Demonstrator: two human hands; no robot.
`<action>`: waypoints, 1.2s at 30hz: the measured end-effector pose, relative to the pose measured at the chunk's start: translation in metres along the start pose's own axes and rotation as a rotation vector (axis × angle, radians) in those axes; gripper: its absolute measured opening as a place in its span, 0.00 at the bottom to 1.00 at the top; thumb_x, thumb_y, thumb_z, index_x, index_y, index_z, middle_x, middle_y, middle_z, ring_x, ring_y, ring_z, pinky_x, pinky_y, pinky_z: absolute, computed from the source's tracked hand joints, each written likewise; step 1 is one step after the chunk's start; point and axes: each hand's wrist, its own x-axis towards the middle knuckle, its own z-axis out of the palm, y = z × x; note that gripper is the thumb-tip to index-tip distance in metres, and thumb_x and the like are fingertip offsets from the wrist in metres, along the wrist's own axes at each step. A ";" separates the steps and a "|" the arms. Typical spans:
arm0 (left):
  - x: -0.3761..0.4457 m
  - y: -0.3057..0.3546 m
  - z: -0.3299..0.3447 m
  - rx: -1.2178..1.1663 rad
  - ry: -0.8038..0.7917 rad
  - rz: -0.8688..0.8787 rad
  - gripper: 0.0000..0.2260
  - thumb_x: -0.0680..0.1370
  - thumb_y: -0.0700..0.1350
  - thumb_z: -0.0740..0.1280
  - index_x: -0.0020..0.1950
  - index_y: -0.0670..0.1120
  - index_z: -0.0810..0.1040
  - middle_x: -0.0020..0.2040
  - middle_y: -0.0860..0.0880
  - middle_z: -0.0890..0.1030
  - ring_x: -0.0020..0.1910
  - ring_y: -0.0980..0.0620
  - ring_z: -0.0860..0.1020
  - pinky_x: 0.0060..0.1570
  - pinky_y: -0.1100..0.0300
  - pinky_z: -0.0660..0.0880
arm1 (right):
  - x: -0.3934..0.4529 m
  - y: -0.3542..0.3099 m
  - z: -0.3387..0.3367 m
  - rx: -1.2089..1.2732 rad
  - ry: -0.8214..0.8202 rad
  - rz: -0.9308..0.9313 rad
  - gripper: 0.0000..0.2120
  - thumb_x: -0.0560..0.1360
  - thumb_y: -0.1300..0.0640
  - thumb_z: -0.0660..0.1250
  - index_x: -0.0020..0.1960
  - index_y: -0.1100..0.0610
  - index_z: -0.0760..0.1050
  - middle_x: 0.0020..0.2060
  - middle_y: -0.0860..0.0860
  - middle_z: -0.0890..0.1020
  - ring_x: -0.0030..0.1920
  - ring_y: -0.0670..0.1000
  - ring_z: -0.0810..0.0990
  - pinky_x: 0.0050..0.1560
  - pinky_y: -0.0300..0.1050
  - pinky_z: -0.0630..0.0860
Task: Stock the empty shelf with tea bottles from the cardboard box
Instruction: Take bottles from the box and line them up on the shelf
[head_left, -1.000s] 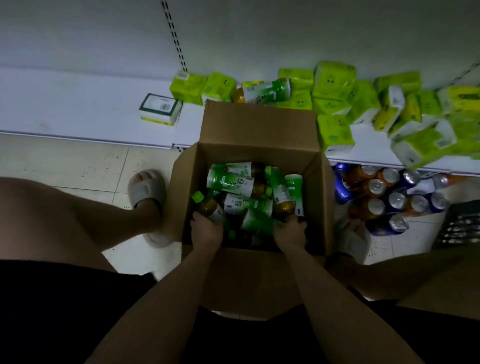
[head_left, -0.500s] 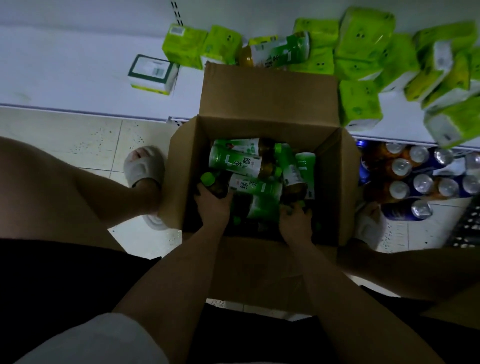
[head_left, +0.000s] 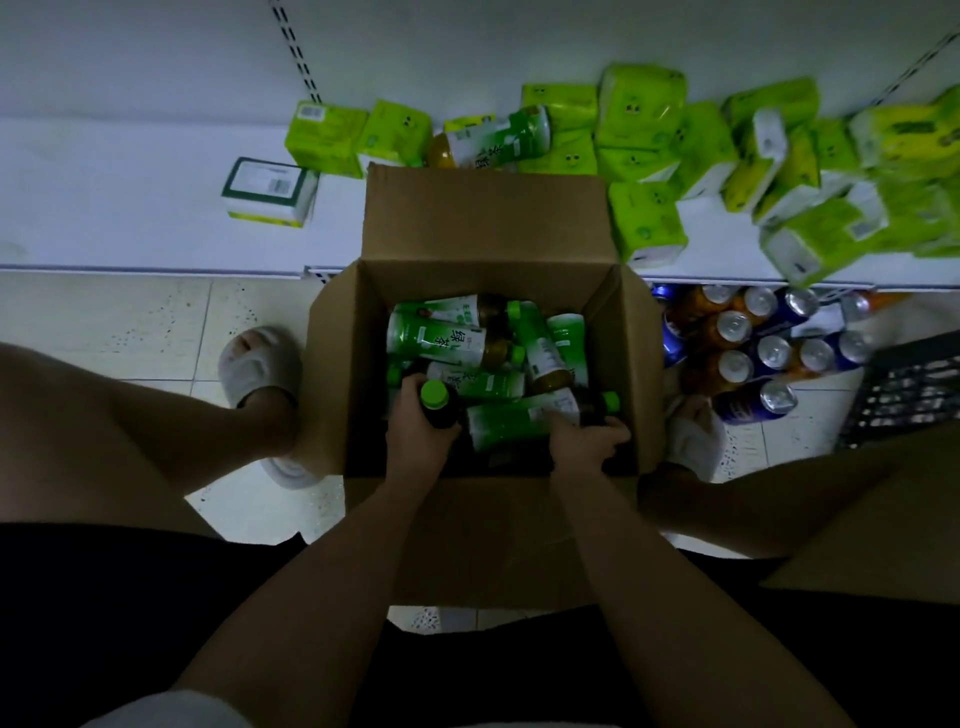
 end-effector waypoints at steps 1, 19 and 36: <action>0.000 0.000 0.000 -0.003 0.003 0.000 0.28 0.68 0.39 0.77 0.63 0.51 0.68 0.63 0.48 0.77 0.65 0.47 0.73 0.59 0.53 0.69 | 0.004 -0.001 0.000 0.060 -0.010 0.090 0.39 0.71 0.61 0.75 0.74 0.61 0.54 0.72 0.63 0.62 0.68 0.63 0.69 0.64 0.47 0.69; 0.014 0.003 -0.008 -0.007 -0.025 -0.013 0.30 0.66 0.39 0.77 0.64 0.51 0.69 0.63 0.50 0.77 0.64 0.49 0.73 0.59 0.53 0.70 | 0.024 -0.007 0.020 0.183 -0.307 0.226 0.46 0.67 0.58 0.78 0.77 0.47 0.57 0.70 0.57 0.70 0.65 0.61 0.74 0.64 0.63 0.73; -0.020 0.181 -0.160 -0.439 0.097 0.440 0.30 0.61 0.46 0.82 0.58 0.53 0.73 0.54 0.51 0.80 0.45 0.59 0.82 0.38 0.67 0.78 | -0.114 -0.142 -0.026 0.191 -0.989 -0.157 0.36 0.60 0.39 0.74 0.64 0.56 0.77 0.50 0.58 0.86 0.45 0.57 0.87 0.39 0.49 0.82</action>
